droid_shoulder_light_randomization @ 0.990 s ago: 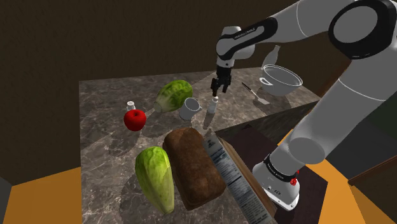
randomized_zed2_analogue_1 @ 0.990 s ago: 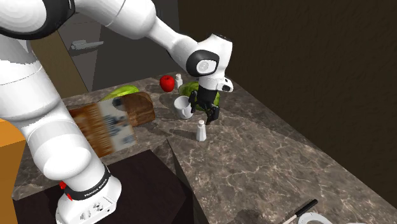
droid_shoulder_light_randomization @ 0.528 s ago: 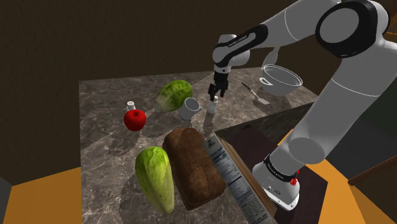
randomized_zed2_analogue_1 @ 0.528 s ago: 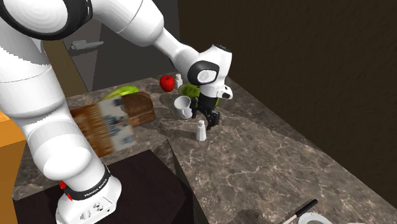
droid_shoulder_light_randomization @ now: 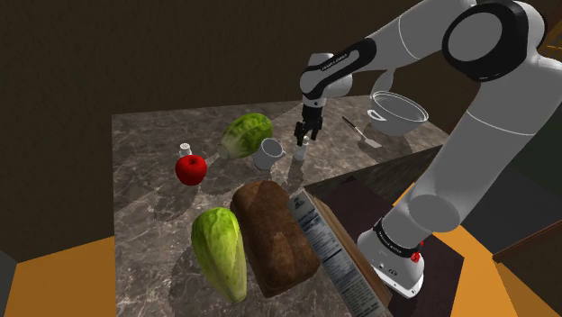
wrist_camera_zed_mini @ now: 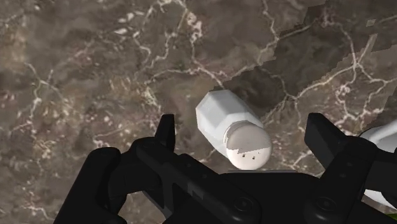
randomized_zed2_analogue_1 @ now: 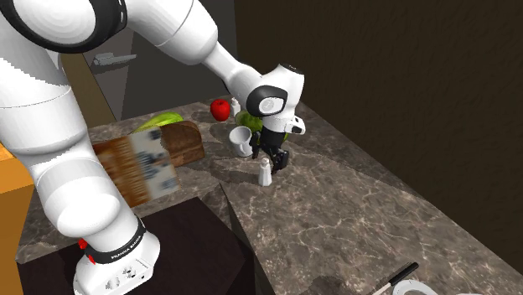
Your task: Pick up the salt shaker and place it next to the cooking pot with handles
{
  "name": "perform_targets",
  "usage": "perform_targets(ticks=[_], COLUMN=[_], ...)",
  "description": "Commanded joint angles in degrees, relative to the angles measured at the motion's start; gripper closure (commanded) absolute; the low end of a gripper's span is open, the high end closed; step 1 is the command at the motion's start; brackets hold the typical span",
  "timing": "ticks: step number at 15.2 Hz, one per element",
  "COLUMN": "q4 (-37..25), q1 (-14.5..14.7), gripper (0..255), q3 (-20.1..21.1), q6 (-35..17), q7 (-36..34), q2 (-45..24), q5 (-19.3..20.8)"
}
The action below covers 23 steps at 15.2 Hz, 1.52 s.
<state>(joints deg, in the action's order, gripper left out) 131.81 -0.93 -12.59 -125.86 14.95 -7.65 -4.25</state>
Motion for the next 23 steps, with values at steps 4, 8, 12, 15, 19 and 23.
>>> perform_targets(ticks=[4, 8, 12, 15, 19, 23], q4=[0.0, 0.0, -0.2, -0.7, -1.7, -2.8], q1=[0.0, 0.0, 0.0, 0.1, 0.1, 0.2], gripper=[255, 255, 255, 255, 255, 255], q3=[0.0, 0.0, 0.0, -0.1, -0.2, -0.2], q6=[0.0, 0.0, 0.7, 2.9, 5.9, 8.9], q7=[0.0, 0.0, -0.2, -0.6, -1.1, -1.6], q2=[0.0, 0.0, 0.6, 2.3, 4.4, 6.3], q5=[0.0, 0.0, 0.2, 0.7, 1.4, 1.9])
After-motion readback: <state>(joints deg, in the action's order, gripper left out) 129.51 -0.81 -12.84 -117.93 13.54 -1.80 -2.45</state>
